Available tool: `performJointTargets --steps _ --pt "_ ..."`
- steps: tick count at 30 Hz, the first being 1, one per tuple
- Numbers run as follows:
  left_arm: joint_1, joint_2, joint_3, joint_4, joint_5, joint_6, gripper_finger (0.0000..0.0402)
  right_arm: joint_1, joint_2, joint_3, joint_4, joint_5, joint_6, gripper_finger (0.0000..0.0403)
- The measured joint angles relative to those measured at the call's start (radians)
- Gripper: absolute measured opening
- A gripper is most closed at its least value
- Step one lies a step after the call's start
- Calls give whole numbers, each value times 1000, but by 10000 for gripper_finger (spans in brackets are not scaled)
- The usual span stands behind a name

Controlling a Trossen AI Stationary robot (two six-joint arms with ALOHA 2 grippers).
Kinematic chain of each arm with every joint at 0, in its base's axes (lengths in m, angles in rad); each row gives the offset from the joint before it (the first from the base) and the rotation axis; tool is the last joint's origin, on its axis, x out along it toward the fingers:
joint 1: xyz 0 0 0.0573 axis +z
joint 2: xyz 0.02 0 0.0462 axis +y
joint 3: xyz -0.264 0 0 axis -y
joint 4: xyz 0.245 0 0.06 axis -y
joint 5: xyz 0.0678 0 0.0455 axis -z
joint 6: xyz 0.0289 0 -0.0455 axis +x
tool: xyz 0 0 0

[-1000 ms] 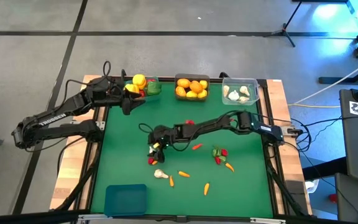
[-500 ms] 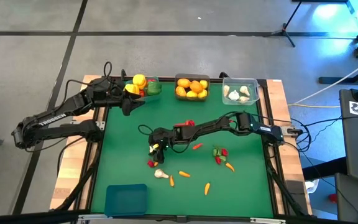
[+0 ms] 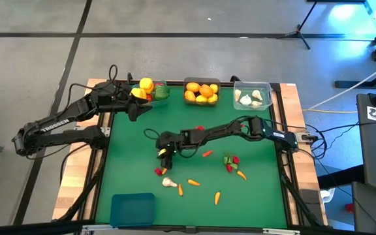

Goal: Sort produce into baskets
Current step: Put the white garlic into the transparent bin

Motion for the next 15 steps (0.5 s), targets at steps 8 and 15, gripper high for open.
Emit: performJointTargets --steps 8,15 --pt "0 -7 0 9 0 -2 309 -70 -107 71 -228 -13 -136 118" --pt "0 -36 0 11 0 -2 309 -167 -217 70 -439 -47 -240 119"
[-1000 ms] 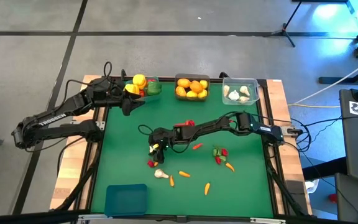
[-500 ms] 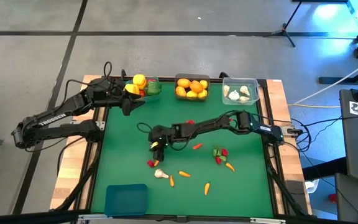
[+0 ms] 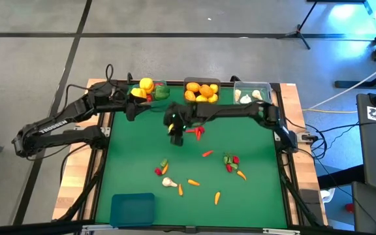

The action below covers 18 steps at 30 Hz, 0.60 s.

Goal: Sort produce into baskets
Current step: Put the white garlic into the transparent bin

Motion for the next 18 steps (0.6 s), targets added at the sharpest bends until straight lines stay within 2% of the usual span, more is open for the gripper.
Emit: performJointTargets --steps 8,13,18 --pt "0 -41 0 -4 -2 6 309 -119 -121 -9 -180 -67 -109 119" --pt "1 -63 0 -4 -7 28 309 -202 -244 -149 -195 -91 -132 119" --pt "1 -71 0 -2 -11 30 309 -294 -396 -305 -170 -58 -132 119"
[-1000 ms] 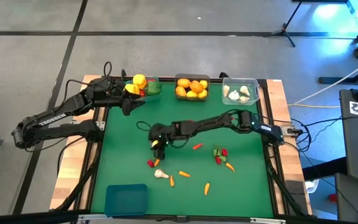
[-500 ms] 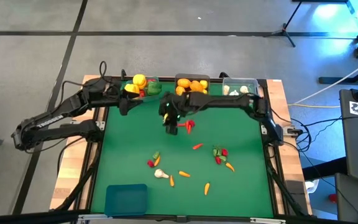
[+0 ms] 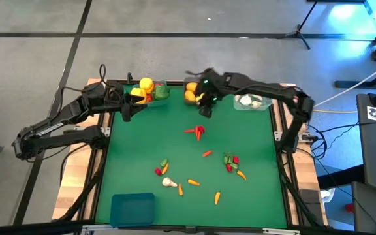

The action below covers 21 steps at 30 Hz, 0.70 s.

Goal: Sort produce into baskets
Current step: Put the white garlic into the transparent bin

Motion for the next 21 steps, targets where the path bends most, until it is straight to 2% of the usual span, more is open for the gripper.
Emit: performJointTargets --steps 12,21 --pt "0 1 0 0 -47 4 308 -262 -339 -406 237 86 61 119" --pt "0 2 0 -1 -98 5 308 -398 -391 -594 340 119 149 119"
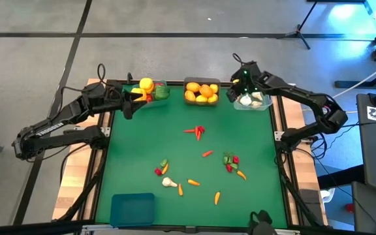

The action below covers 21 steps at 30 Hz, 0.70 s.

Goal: Sort produce into baskets
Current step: Put the white garlic into the transparent bin

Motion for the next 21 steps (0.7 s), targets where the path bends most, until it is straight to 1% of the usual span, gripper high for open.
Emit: performJointTargets --steps 5,9,18,21 --pt "0 0 0 0 -16 -5 308 -36 0 -45 47 0 4 119" --pt "0 0 0 0 -20 -6 308 -68 0 -52 63 0 3 119" --pt "0 0 0 0 -61 -19 308 -144 0 -52 41 1 9 119" --pt "0 0 0 0 -65 -13 308 -156 1 -52 14 63 18 119"
